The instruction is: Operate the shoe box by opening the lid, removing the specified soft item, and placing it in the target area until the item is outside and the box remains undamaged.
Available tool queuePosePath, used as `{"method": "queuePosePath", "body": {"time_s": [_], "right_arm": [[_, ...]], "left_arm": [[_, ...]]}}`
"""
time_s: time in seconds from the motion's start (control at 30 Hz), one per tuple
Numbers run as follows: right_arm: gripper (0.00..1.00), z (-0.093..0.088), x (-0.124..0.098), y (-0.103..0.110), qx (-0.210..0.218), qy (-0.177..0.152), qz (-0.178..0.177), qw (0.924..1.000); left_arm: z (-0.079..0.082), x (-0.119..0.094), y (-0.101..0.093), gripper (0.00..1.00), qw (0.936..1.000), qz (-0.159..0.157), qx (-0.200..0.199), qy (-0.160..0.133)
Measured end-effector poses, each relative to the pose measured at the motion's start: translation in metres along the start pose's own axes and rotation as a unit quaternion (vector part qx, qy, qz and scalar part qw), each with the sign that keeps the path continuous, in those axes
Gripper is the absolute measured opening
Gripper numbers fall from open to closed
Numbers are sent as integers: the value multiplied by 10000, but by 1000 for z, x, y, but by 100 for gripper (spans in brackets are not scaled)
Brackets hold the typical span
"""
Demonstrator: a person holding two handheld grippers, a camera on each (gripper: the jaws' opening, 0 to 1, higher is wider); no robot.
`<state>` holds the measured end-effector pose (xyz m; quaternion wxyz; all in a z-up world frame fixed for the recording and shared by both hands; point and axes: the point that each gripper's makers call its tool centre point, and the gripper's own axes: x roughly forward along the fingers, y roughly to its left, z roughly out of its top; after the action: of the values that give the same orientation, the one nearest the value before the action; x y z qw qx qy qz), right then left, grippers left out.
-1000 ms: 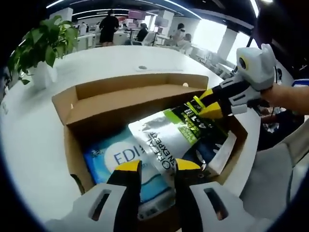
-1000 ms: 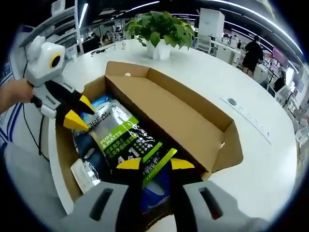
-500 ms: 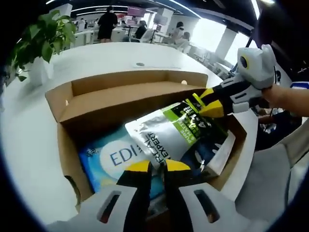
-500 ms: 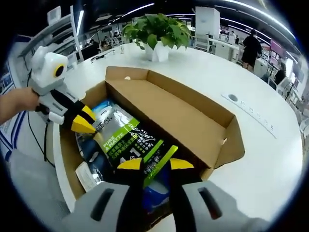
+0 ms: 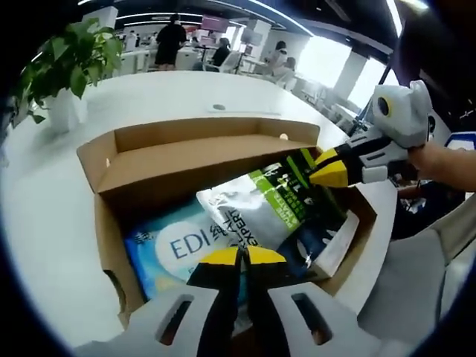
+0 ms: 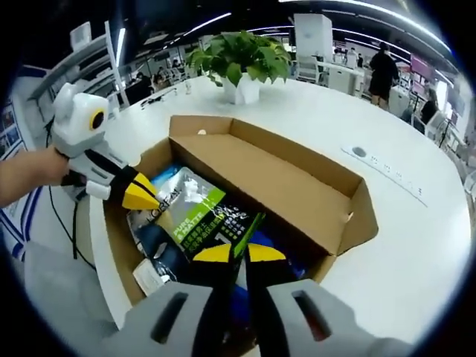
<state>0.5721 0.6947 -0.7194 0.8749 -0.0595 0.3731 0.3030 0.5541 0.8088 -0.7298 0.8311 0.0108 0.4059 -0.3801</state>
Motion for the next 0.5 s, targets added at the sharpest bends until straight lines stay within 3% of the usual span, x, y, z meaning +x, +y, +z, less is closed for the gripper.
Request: {"method": "queuePosePath", "body": {"time_s": [0.23,0.5], "right_arm": [[0,1,-6,-1,218,-53,1,9997],[0,5,-12,1,247,-118,5,9996]], "left_arm": [[6,-6,-2,0,9999,6,-74,-124],[15,-12,-5,0,9997,73,126,-210]]}}
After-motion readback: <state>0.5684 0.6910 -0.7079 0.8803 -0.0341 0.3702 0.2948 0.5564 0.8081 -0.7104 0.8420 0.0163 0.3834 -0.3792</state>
